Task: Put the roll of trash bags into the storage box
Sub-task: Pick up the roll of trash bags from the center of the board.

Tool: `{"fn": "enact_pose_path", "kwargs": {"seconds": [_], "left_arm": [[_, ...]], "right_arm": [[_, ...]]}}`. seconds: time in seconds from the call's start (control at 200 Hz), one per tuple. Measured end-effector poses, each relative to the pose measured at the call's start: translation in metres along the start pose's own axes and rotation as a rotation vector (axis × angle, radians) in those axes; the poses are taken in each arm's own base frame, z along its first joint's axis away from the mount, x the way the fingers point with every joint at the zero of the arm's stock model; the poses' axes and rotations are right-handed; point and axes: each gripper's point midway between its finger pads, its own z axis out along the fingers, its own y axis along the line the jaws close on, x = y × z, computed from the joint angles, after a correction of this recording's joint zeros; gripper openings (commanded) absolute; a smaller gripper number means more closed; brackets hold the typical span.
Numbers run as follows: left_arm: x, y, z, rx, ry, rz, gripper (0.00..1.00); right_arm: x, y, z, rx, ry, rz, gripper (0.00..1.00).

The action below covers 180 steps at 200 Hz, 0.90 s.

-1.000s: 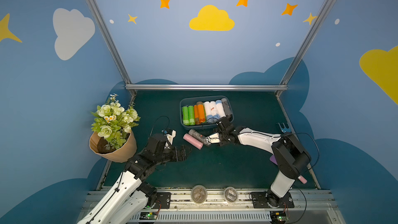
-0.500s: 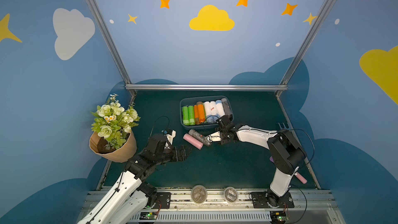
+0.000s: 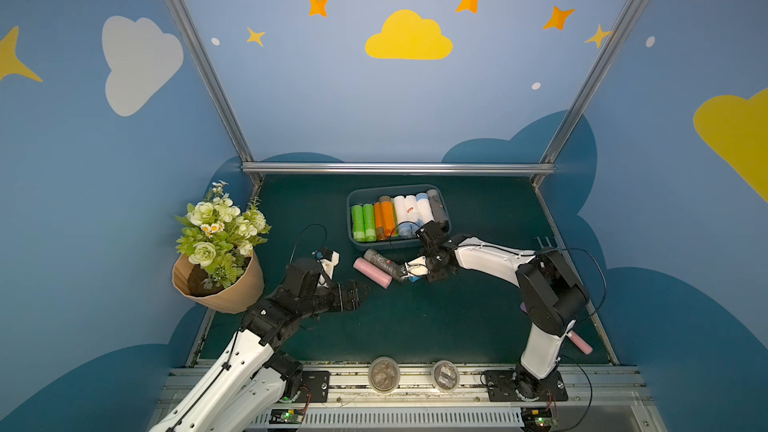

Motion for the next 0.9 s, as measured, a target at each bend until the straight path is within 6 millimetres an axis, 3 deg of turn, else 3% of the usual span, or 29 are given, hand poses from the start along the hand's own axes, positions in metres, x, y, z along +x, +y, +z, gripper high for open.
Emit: {"fn": "enact_pose_path", "kwargs": {"seconds": [0.19,0.32,0.4,0.661,0.796,0.901], "left_arm": [[-0.001,-0.001,0.000,0.003,-0.003,-0.001,1.00],[-0.001,-0.001,0.000,0.004,-0.005,-0.001,1.00],[-0.001,-0.001,-0.001,0.005,-0.007,-0.002,1.00],[-0.003,-0.004,-0.006,0.019,-0.029,0.005,1.00],[-0.007,-0.008,-0.013,0.037,-0.062,0.013,1.00],[-0.012,-0.008,-0.018,0.038,-0.087,0.019,1.00]], "right_arm": [[0.001,0.034,-0.013,-0.118,0.014,0.082,0.40],[0.000,0.053,-0.019,-0.204,0.011,0.181,0.30],[-0.003,0.060,-0.025,-0.249,0.000,0.241,0.29],[-0.021,0.062,-0.040,-0.306,-0.077,0.415,0.24],[-0.037,0.046,-0.058,-0.298,-0.138,0.515,0.19],[-0.050,0.034,-0.073,-0.290,-0.193,0.611,0.22]]}}
